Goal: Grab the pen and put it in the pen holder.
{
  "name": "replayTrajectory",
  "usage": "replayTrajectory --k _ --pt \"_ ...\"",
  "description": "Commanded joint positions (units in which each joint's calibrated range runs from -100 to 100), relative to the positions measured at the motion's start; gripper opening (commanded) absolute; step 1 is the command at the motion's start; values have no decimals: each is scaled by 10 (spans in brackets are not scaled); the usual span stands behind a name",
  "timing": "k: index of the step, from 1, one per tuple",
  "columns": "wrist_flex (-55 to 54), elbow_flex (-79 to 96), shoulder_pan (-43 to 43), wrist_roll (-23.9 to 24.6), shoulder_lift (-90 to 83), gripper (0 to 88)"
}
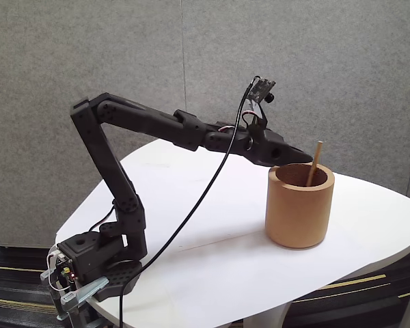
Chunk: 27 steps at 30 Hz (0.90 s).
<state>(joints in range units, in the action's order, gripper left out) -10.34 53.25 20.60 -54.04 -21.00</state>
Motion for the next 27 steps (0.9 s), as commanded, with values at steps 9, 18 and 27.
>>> replayTrajectory --k 9,18,27 --pt "-3 -10 -4 2 -10 133" --pt "-3 -74 -13 2 -12 133" --pt "36 -304 -38 2 -12 129"
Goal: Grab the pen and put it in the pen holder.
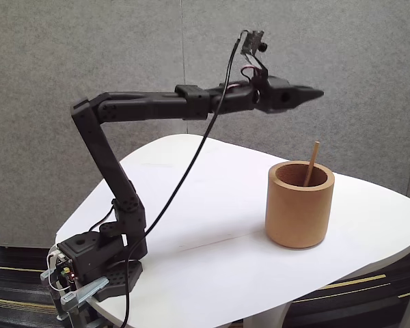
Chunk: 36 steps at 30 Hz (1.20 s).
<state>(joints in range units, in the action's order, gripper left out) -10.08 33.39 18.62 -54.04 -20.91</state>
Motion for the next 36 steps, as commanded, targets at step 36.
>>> replayTrajectory --k 36 --pt "815 459 -136 474 -711 128"
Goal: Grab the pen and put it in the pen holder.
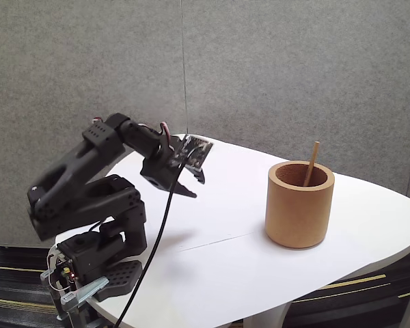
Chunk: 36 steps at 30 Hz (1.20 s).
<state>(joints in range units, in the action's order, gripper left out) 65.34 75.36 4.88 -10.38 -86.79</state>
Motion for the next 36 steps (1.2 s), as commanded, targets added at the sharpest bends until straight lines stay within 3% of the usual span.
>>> replayTrajectory --k 1,4,13,36 --pt "78 49 2 49 -57 128" --pt "107 86 2 69 -64 128" --pt "99 180 3 69 -65 127" --pt "99 181 -3 66 -68 127"
